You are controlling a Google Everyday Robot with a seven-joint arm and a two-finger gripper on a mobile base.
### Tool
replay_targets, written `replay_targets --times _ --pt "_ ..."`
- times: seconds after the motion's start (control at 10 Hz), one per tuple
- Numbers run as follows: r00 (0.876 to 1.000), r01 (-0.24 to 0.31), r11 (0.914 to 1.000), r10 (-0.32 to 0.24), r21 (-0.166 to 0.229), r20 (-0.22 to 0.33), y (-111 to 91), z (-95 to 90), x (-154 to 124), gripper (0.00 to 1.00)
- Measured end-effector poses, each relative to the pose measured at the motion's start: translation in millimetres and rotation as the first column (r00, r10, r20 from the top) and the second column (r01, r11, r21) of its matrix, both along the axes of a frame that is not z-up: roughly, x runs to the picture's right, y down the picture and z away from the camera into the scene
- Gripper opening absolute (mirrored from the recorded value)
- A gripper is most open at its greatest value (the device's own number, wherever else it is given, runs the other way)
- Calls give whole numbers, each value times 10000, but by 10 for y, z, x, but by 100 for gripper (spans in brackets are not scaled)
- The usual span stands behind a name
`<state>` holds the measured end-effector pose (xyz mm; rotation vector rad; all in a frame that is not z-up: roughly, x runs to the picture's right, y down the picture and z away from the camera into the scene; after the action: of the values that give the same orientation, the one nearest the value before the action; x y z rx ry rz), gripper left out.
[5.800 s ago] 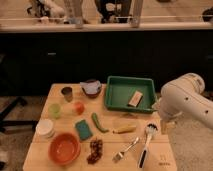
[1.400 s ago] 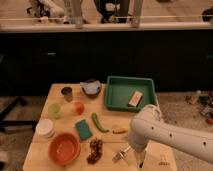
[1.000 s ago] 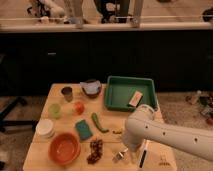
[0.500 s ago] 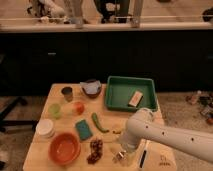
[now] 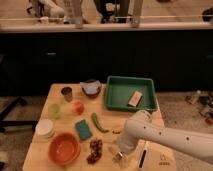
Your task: Place fork in tray
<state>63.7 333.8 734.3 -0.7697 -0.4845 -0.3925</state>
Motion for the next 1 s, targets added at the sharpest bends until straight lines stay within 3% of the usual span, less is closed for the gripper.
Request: replay_targets --times 0.4,1.0 --pt "9995 316 9995 -316 1 -93 45 77 25 80" --pt "9994 296 9996 -297 -46 -157 30 228 228 80"
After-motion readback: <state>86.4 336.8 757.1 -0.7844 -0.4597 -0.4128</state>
